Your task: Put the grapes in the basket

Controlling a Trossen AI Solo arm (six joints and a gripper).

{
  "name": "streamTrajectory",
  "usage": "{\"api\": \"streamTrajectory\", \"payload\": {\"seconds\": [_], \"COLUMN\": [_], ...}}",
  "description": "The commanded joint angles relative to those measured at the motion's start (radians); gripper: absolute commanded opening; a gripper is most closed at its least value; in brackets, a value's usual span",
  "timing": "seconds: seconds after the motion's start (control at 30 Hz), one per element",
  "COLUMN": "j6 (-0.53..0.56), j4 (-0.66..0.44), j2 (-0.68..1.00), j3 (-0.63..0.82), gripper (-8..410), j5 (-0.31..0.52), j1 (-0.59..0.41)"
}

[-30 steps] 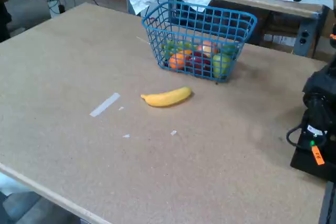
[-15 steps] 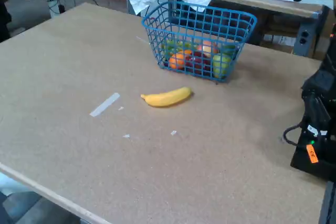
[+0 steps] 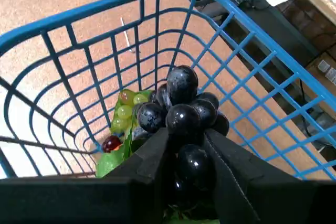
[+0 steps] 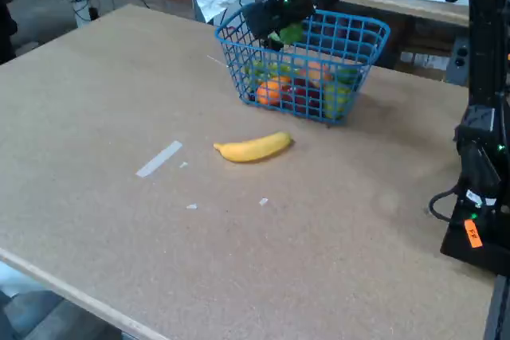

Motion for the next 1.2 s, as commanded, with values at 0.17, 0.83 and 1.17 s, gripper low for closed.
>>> {"api": "streamTrajectory", "payload": {"seconds": [0.17, 0.83, 1.17], "j6": [0.001, 0.055, 0.076], "j4": [0.047, 0.052, 0.051], "j2": [0.015, 0.023, 0.012], "j3": [0.001, 0.001, 0.001], "gripper": [6, 214, 225], "j5": [0.0, -0.021, -0.022], "j1": [-0.004, -0.03, -0.025]}}
